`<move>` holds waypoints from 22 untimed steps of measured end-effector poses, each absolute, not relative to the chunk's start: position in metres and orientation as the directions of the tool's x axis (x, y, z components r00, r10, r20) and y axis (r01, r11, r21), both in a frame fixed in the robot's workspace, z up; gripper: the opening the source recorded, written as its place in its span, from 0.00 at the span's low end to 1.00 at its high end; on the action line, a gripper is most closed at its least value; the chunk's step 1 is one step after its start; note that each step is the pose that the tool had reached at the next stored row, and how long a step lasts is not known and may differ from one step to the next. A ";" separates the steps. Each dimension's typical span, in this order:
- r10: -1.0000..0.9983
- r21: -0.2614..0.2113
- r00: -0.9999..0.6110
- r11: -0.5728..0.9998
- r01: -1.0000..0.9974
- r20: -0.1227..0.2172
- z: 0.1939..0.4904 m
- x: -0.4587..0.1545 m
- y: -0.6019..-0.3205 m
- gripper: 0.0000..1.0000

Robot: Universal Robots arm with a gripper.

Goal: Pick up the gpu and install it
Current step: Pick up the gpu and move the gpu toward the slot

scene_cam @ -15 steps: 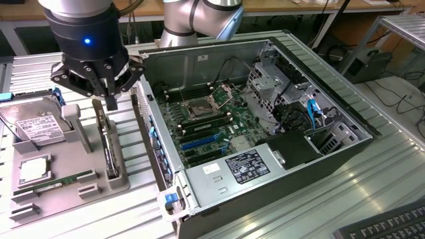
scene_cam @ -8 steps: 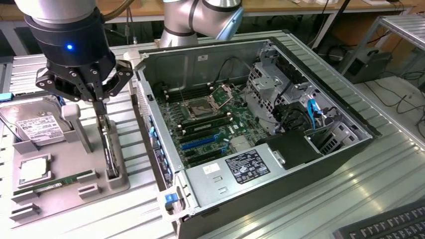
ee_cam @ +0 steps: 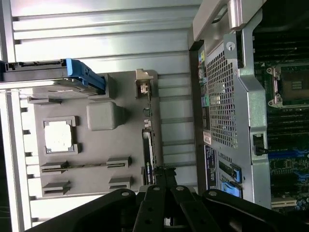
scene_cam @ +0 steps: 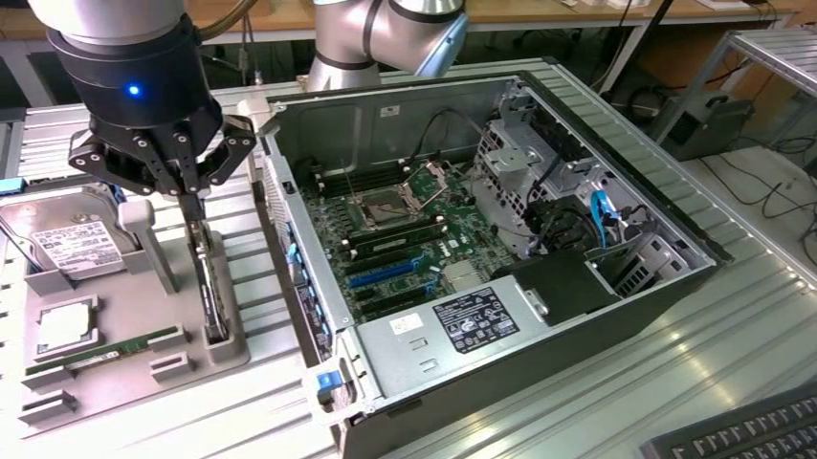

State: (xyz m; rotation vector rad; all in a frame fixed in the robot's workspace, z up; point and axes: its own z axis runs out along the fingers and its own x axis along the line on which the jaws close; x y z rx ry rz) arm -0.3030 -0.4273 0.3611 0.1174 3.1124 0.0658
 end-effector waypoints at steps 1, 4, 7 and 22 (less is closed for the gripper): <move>0.076 0.043 -0.997 0.996 0.075 -0.025 0.361 -0.303 -0.427 0.11; 0.076 0.043 -0.997 0.996 0.075 -0.025 0.361 -0.303 -0.427 0.17; 0.076 0.043 -0.997 0.996 0.075 -0.026 0.361 -0.304 -0.427 0.30; 0.076 0.043 -0.997 0.996 0.074 -0.032 0.328 -0.315 -0.429 0.36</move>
